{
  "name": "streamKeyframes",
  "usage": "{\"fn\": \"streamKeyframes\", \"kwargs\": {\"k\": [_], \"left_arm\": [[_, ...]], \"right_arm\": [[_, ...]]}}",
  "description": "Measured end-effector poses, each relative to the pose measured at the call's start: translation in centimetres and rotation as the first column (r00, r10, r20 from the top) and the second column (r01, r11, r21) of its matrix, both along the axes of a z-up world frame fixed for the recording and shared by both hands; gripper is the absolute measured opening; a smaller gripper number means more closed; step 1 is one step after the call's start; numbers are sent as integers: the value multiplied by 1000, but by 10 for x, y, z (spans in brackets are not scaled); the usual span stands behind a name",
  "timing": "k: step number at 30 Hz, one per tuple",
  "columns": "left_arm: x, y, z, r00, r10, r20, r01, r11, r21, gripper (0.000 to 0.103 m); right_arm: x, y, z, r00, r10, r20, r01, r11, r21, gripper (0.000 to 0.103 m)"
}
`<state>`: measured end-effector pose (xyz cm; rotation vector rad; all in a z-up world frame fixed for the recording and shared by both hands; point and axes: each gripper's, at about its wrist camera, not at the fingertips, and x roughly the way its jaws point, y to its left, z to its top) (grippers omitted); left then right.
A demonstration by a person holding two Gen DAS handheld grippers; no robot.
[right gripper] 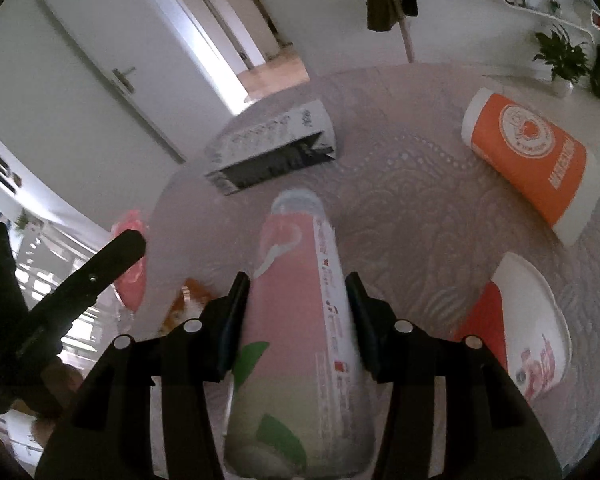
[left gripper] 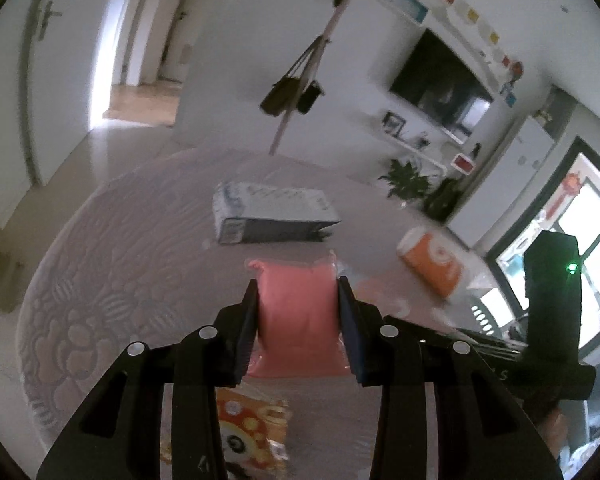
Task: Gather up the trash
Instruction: 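Carry the pink packet and pink bottle to the basket and release both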
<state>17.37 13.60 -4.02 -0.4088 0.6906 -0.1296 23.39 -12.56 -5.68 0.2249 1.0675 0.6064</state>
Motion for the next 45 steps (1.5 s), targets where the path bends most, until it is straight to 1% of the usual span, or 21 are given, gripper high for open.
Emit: {"fn": "streamKeyframes", "kwargs": {"k": [2,5,9,13,15,17,20,22,25,26,27,29,30,32,33,35,36,38,41,43,45], "left_arm": [[-6,-5,7,1000,-7,24,7,1000,-9,36],[-10,-12,9,998,-41,42,43,998,-49,36],[-12,-23,13,997,-57,53,59,997,-49,36],[-13,-41,28,992,-89,94,94,994,-52,36],[-12,-56,32,987,-112,113,120,991,-65,36],[-8,-69,35,983,-139,123,149,986,-74,36],[1,-100,39,974,-191,125,198,979,-51,36],[9,-123,41,965,-232,127,239,970,-43,36],[22,-159,45,947,-293,132,300,954,-31,36],[27,-173,46,940,-315,134,321,947,-24,36],[34,-191,48,929,-345,135,351,936,-19,36],[45,-217,46,913,-387,129,392,920,-14,36],[53,-237,45,902,-415,121,419,908,-13,36],[64,-264,40,883,-458,108,461,887,-10,36],[68,-278,37,873,-478,101,481,877,-9,36],[80,-310,28,849,-523,75,525,851,-4,36],[89,-327,21,835,-547,55,548,836,-9,36],[102,-346,6,819,-574,20,574,818,-22,36],[123,-376,-22,792,-609,-48,607,793,-51,36],[136,-390,-41,777,-623,-92,620,782,-64,36],[143,-400,-55,765,-633,-120,628,774,-80,36]], "right_arm": [[-7,-9,9,1000,-6,1,6,999,41,46],[-11,-15,26,999,-16,35,14,998,63,46],[-19,-29,42,997,-36,67,31,996,79,46],[-28,-53,58,991,-78,106,66,991,117,46],[-29,-71,65,984,-118,130,100,986,132,46],[-26,-93,68,976,-174,130,154,977,150,46],[-23,-124,67,963,-241,121,216,958,189,46],[-24,-155,70,946,-300,122,270,939,213,46],[-29,-204,75,912,-389,132,353,906,234,46],[-31,-225,76,892,-430,136,392,888,238,46],[-32,-237,76,878,-458,137,420,876,239,46],[-34,-264,73,833,-535,143,499,837,224,46],[-38,-282,72,793,-588,159,557,806,201,46],[-39,-301,66,744,-643,181,621,766,166,46],[-41,-315,61,708,-679,194,666,734,137,46],[-40,-332,50,659,-722,213,723,685,85,46],[-35,-336,42,644,-734,214,741,669,66,46],[-31,-354,22,617,-763,190,771,635,43,46],[-16,-372,-10,599,-788,141,795,606,10,46],[-11,-383,-29,590,-800,107,805,593,-10,46],[-5,-392,-47,580,-811,75,814,580,-28,46]]}}
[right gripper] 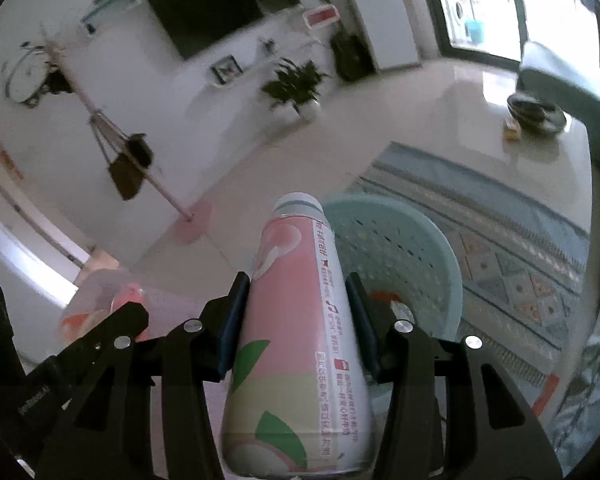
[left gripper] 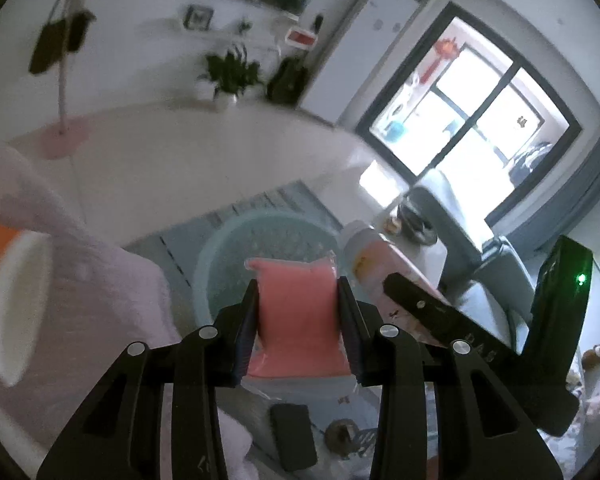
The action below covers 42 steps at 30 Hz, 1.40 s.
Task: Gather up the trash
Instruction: 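Carry the pink packet and pink bottle to the basket and release both, then grasp the orange snack bag with the left tool while the right tool grasps the orange cup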
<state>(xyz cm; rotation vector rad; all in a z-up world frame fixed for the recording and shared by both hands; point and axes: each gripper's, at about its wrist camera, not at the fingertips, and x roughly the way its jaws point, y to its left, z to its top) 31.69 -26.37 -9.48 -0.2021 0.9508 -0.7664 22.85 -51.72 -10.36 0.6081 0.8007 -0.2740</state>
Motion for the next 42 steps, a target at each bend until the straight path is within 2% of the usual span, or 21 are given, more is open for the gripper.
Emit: {"fn": "streamKeyframes", "kwargs": {"k": [2,5,6,12,16,23,29,32,34,36,38,42], "left_arm": [[8,-7,-14,999,-10,-35,10,1000,-1,39],[11,-13,-26,999,-19,-47,18,1000,-18,66],[9,-14,-27,999,-16,-46,14,999,-33,71],[2,-4,-21,999,-2,-33,1,999,-43,72],[-15,13,-3,1000,14,-7,-14,998,-67,72],[-49,60,42,994,74,76,-64,989,-130,72],[-82,113,70,978,159,133,-136,976,-167,72],[-103,150,76,964,232,131,-216,968,-128,76],[-118,174,76,959,250,135,-234,964,-122,78],[-135,199,75,937,313,158,-302,949,-86,83],[-153,232,72,898,395,192,-395,918,-42,83],[-180,301,59,818,536,208,-553,833,28,83]], "right_arm": [[4,-10,-15,1000,-8,-30,9,1000,21,46],[7,-26,-33,998,-33,-44,35,998,56,47],[4,-30,-34,998,-44,-42,47,997,54,47],[-3,-34,-32,999,-36,-32,38,998,53,47],[-9,-22,-25,1000,-12,-19,13,999,35,47],[-19,26,16,994,94,59,-93,995,-30,47],[-30,92,56,960,249,132,-236,966,-105,47],[-34,131,70,931,334,151,-311,938,-154,47],[-35,159,75,906,396,150,-370,913,-173,55],[-36,184,78,879,450,159,-422,888,-180,56],[-34,202,79,864,479,157,-450,873,-187,57],[-20,231,79,834,527,162,-499,847,-186,58]]}}
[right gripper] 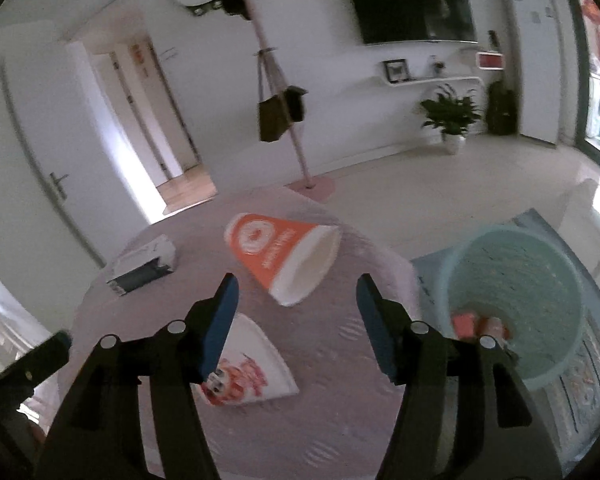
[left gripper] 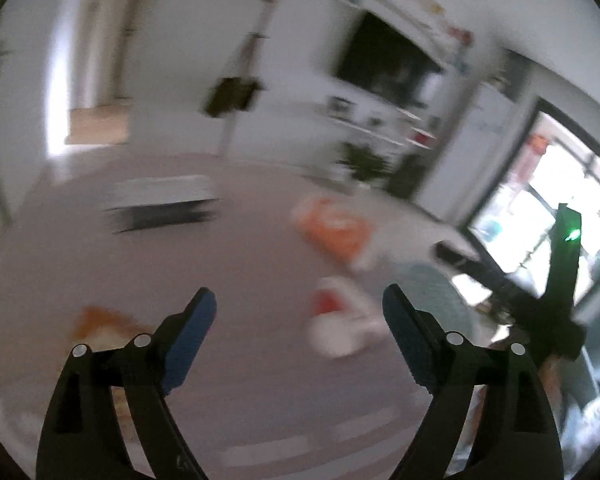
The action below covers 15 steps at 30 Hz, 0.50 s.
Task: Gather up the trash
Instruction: 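Grasp the orange snack bag with the left tool while the right tool grasps the orange cup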
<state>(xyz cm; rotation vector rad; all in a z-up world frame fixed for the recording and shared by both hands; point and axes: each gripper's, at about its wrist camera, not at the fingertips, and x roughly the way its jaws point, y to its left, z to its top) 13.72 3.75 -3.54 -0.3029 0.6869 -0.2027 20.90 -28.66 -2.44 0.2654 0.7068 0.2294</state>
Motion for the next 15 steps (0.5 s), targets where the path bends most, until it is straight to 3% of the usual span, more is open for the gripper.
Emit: {"fn": "streamKeyframes", "kwargs": {"k": [2,5,10,15], "left_arm": [[-8,22,-4,998,59,-17,-59,998,39,83],[-15,46,-15,991,127,-49,-119,982,146,83],[-1,65,-53,971,163,-177,-139,980,140,83],[4,70,-72,961,186,-205,-145,969,199,82]], "right_arm": [[13,12,-2,1000,15,17,-15,999,-29,64],[35,22,-8,999,45,4,-45,997,-61,65],[76,30,-26,996,68,-57,-72,995,-67,65],[106,15,-46,993,22,-113,-24,1000,-17,68]]}}
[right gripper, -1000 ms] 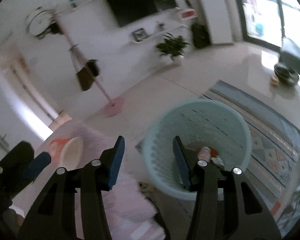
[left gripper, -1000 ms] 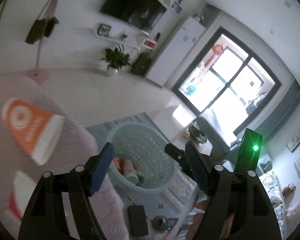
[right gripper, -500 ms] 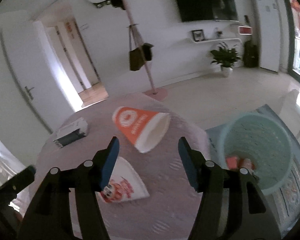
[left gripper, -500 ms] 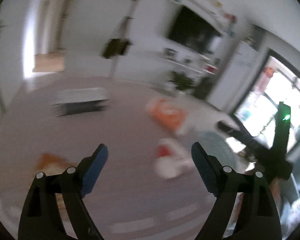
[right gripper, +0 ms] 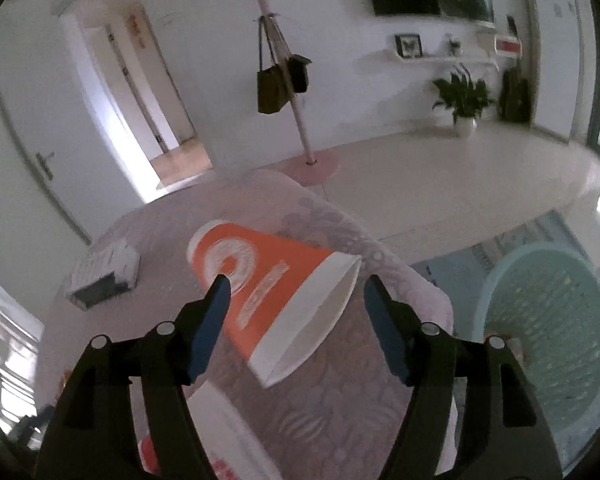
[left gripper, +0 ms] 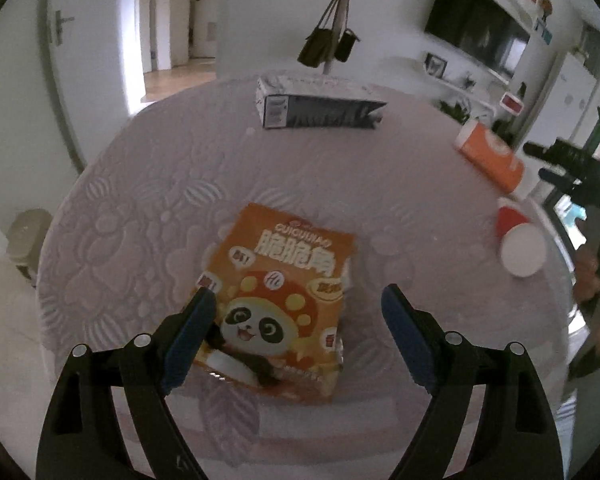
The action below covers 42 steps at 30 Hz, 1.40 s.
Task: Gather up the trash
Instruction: 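Grasp the orange snack bag with the left tool while the right tool grasps the orange cup, then carry the snack bag and orange cup to the basket and release both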
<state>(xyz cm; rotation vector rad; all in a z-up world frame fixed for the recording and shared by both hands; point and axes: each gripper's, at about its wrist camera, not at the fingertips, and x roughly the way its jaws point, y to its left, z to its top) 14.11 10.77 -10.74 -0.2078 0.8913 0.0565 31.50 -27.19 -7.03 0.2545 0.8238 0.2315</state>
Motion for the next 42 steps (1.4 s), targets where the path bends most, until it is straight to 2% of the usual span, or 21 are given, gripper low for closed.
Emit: {"fn": "streamKeyframes", "kwargs": {"k": [2,3,7,12,16,19,20,22,23,25,27,29,33,37,42], "left_arm": [[5,1,-2,1000,9,-8,-9,999,32,78],[7,1,-1,1000,20,-13,-20,999,47,73],[5,1,-6,1000,22,-1,-22,997,67,66],[-1,7,-10,999,20,34,-22,999,39,56],[-5,11,-10,998,31,56,-31,1000,2,54],[-4,9,-10,998,24,56,-25,1000,14,53],[-4,8,-10,998,22,56,-23,1000,22,52],[-5,6,-9,998,16,58,-17,1000,22,49],[-5,6,-9,998,15,59,-17,1000,22,47],[-5,7,-9,998,19,61,-21,1000,23,46],[-5,7,-9,998,21,63,-22,1000,16,42],[-5,8,-9,998,21,66,-22,1000,10,40],[-6,8,-9,997,20,68,-20,1000,6,37],[-7,10,-10,997,19,75,-17,1000,-16,35],[-7,11,-9,997,11,79,-9,999,-35,32]], "right_arm": [[14,-8,-6,1000,-15,-22,15,1000,20,75],[19,-10,-8,999,-11,-32,12,1000,26,75],[34,-7,-18,998,32,-58,-29,999,44,82],[49,-10,-32,995,49,-82,-40,993,114,95],[59,-18,-40,990,84,-116,-59,976,208,95],[58,-13,-38,987,111,-112,-87,977,195,95],[57,-7,-38,983,142,-112,-120,975,186,94],[49,7,-29,982,173,-68,-165,980,114,82],[43,12,-22,984,176,-24,-174,983,64,72],[26,27,-10,978,200,65,-199,980,-26,61],[9,42,-2,963,229,138,-213,969,-122,54],[-2,53,4,951,248,185,-216,960,-176,45],[-23,71,17,924,297,241,-232,936,-264,37],[-26,84,23,906,371,205,-323,917,-233,36],[-26,97,17,911,385,148,-354,914,-198,40]]}}
